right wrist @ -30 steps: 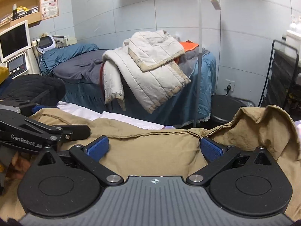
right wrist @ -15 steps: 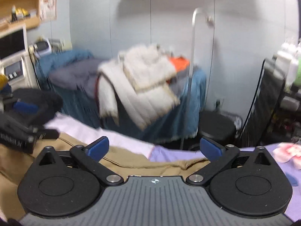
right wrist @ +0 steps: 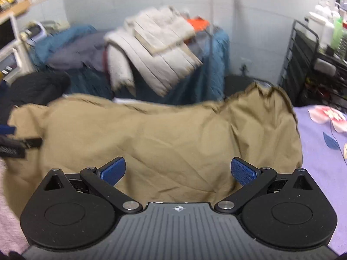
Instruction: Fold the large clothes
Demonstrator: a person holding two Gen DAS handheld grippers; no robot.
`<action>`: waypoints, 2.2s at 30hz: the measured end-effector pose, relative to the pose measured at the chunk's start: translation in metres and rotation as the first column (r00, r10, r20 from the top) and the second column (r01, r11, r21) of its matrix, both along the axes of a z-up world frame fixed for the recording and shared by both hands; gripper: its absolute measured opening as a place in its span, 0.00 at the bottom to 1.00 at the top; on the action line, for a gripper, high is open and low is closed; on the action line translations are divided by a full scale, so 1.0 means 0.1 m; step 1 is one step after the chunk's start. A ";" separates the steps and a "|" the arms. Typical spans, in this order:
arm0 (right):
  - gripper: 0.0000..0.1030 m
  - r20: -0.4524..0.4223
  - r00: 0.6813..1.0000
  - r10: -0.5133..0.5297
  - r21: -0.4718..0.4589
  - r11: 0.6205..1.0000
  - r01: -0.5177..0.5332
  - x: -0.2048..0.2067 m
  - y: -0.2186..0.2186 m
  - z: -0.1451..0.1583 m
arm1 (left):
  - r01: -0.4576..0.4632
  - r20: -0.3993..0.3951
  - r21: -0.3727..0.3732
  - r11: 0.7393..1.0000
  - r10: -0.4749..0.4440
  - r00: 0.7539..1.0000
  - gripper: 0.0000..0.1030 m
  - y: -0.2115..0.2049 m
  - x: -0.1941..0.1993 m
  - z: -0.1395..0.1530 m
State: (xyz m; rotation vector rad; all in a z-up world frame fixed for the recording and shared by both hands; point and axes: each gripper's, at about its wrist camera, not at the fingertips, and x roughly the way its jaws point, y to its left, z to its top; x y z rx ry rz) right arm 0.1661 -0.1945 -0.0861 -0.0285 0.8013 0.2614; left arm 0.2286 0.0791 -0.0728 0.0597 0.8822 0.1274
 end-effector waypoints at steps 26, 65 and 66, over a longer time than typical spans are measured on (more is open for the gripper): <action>1.00 -0.167 0.983 -0.082 0.082 0.992 0.097 0.32 -0.14 -0.11 | 0.009 -0.133 -0.051 0.999 -0.016 0.991 1.00 0.05 0.34 -0.08; 1.00 -0.450 0.892 0.050 0.597 0.760 0.258 0.36 -2.00 -1.29 | -0.194 -0.301 -0.590 0.783 0.009 0.954 1.00 1.36 -0.05 -1.13; 1.00 -0.446 0.893 0.058 0.605 0.755 0.253 0.41 -2.02 -1.30 | -0.199 -0.305 -0.584 0.787 0.015 0.952 1.00 1.33 -0.04 -1.13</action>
